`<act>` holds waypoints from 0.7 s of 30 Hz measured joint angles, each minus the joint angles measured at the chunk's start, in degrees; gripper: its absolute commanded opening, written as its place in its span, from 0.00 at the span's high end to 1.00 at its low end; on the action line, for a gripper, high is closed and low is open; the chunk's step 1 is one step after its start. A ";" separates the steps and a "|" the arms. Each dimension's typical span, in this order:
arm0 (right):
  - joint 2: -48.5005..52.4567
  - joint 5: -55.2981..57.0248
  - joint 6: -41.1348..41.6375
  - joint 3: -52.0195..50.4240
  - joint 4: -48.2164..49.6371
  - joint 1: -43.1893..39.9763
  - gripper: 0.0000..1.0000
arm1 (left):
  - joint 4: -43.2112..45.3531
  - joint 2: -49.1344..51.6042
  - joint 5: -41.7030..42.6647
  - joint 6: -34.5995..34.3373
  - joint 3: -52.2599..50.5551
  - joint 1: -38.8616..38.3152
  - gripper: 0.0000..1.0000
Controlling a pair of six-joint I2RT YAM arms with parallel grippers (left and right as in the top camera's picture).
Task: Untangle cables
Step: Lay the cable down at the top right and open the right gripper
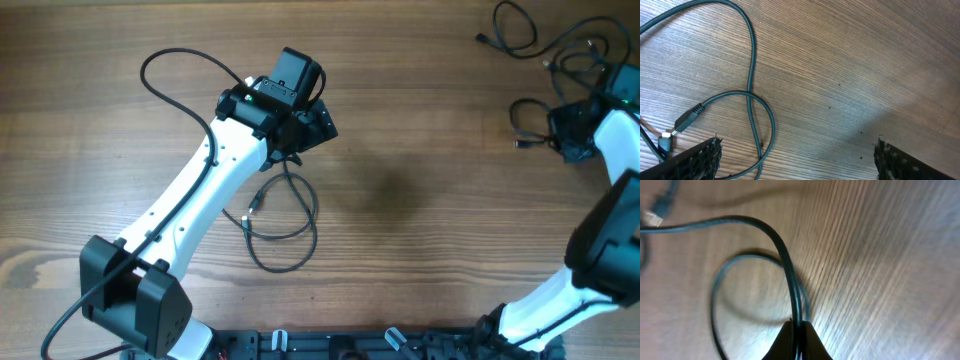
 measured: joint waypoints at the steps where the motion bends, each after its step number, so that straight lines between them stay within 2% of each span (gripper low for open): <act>1: -2.45 1.46 0.74 0.00 -1.81 0.00 0.96 | 0.07 0.00 0.00 0.00 0.00 0.00 0.00; 7: -7.52 7.48 4.96 0.02 -8.37 0.00 0.96 | 0.13 0.00 0.00 0.00 0.00 0.00 0.00; 12: -7.72 14.38 19.89 0.00 -16.98 0.00 0.96 | 0.15 0.00 0.00 0.00 0.00 0.00 0.00; 19: -7.72 7.89 19.74 -0.24 1.09 4.87 0.93 | 0.13 0.00 0.00 0.00 0.00 0.00 0.00; 20: -7.72 7.52 20.33 -0.24 2.67 5.99 0.91 | 0.04 0.00 0.00 0.00 0.00 0.00 0.00; 21: -7.72 7.15 21.07 -0.24 4.55 6.91 0.83 | -0.04 0.00 0.00 0.00 0.00 0.00 0.00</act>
